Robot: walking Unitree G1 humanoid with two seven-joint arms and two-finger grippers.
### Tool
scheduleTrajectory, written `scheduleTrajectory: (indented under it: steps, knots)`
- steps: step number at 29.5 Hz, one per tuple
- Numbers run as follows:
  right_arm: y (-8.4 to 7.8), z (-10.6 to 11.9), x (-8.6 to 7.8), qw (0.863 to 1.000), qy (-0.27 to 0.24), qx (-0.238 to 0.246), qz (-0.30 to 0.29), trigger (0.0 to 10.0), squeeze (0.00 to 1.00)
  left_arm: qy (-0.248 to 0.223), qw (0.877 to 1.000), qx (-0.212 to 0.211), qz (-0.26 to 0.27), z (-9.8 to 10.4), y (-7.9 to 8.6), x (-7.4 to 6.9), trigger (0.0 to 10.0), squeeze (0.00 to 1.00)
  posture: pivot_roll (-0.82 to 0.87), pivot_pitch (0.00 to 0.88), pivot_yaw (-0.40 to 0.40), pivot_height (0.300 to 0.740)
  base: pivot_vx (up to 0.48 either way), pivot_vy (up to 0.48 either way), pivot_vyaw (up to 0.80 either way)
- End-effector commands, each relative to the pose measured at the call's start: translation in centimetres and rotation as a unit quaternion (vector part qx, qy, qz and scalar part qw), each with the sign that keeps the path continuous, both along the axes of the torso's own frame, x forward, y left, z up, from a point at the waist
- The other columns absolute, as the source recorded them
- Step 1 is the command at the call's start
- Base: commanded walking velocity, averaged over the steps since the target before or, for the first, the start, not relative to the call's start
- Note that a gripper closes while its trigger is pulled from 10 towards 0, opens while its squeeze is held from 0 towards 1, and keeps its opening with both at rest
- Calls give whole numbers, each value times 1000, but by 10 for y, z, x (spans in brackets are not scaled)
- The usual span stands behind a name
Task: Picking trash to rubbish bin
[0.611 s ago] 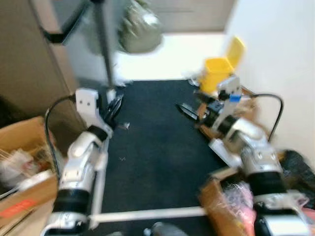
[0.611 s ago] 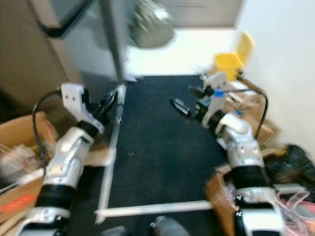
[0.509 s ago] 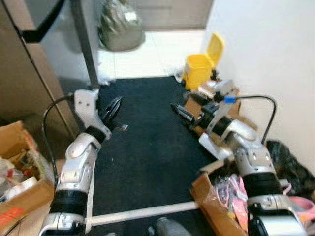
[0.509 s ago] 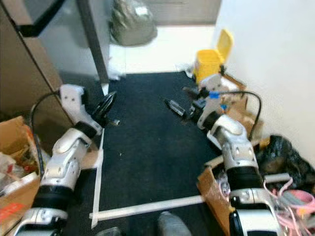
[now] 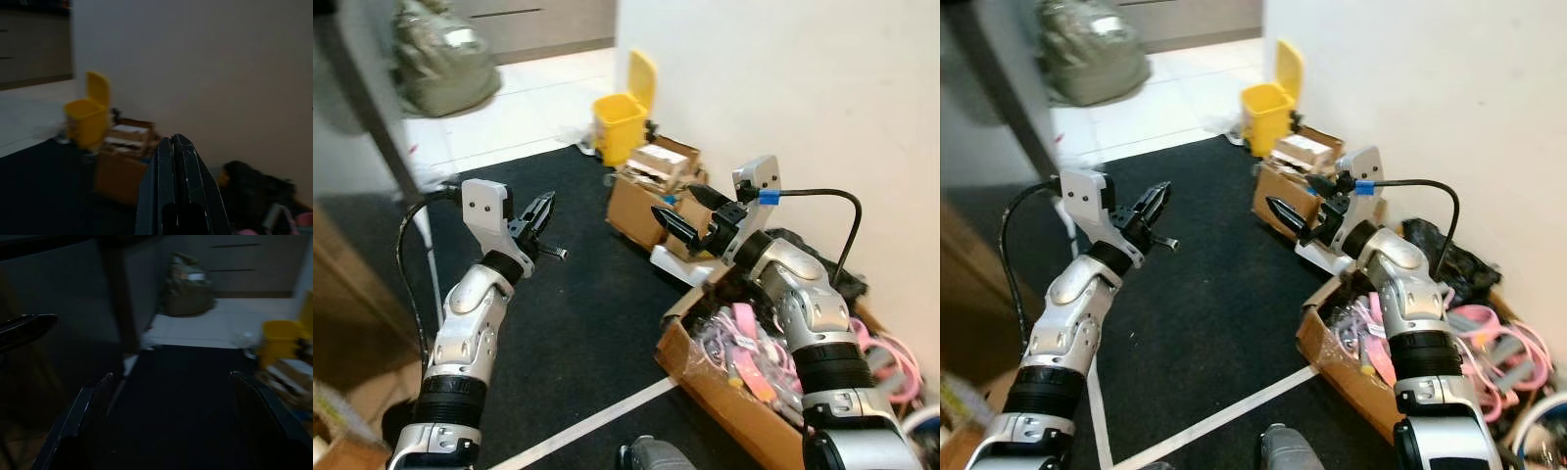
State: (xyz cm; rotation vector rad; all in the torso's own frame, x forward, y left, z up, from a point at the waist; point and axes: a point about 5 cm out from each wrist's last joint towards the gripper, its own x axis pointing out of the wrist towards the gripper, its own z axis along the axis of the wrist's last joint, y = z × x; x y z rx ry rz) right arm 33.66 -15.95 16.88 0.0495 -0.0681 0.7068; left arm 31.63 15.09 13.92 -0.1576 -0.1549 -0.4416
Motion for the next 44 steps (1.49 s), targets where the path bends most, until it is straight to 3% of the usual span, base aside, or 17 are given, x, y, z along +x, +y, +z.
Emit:
scheduleTrajectory:
  steps: [1, 10, 11, 14, 17, 31, 39, 44]
  knots:
    - [0, 5, 0, 1000, -6, 1, 1, 10000, 0, 2, 1000, 8, 1, -3, 1, -1, 10000, 0, 5, 0, -22, 740, 0, 0, -800]
    - [9, 5, 0, 999, 2, 35, 6, 10000, 0, 1, 1000, 3, 15, -5, 2, -1, 10000, 0, 3, 0, -27, 740, 0, 0, -800]
    - [24, -9, -4, 999, 24, 44, 20, 10000, 0, 1, 1000, -4, 23, -7, 1, -1, 10000, 0, 9, 0, -34, 740, 0, 0, -800]
    - [40, -23, -11, 997, 43, 56, 43, 10000, 0, -2, 1000, -9, 29, -7, 0, 0, 10000, 0, 14, 0, -35, 740, 0, 0, -800]
    - [30, -21, -3, 998, 43, 48, 24, 10000, 0, -5, 999, -21, 32, -7, 0, 2, 10000, 0, 10, 0, -35, 740, 0, 0, -800]
    - [31, -24, -4, 998, 37, 57, -3, 10000, 0, 2, 998, -67, 15, -8, -1, -11, 10000, 0, 27, 0, -37, 740, 0, 0, -800]
    - [28, -22, -2, 999, 19, 45, -15, 10000, 0, -14, 999, -23, -21, -5, -12, -8, 10000, 0, -2, 0, -21, 740, 0, 0, -800]
    - [29, -22, -5, 999, 14, 34, -9, 10000, 0, -15, 999, -25, -18, -3, -13, -12, 10000, 0, -8, 0, -10, 740, 0, 0, -800]
